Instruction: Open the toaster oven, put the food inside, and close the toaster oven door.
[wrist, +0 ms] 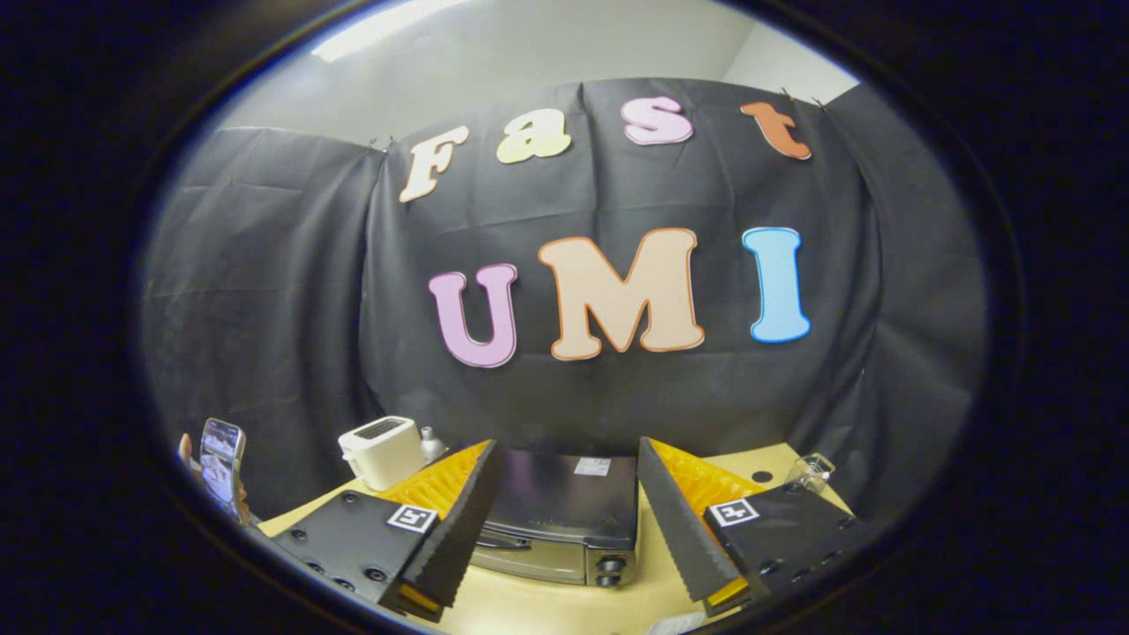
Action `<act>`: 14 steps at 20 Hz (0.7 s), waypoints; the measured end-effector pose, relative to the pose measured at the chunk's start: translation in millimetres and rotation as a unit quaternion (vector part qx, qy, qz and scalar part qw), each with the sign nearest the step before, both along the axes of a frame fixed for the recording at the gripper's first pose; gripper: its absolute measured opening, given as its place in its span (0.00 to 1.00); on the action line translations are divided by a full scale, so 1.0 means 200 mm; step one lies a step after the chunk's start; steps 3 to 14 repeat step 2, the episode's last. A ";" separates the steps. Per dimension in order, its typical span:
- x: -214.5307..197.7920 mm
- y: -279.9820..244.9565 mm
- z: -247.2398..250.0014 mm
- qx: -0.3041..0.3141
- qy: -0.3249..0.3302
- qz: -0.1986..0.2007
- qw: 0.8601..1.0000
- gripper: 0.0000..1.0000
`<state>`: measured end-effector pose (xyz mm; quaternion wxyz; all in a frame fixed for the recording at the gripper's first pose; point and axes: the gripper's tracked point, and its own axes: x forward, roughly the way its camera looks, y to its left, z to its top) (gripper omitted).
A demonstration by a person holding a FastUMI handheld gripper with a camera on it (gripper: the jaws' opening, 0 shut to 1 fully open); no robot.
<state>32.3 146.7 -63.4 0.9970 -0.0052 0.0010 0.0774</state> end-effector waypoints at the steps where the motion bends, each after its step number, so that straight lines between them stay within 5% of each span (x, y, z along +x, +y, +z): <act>1: -0.01 0.00 0.00 0.005 -0.001 0.001 1.000 0.93; 14: -0.01 0.00 0.00 0.010 0.002 -0.002 1.000 0.93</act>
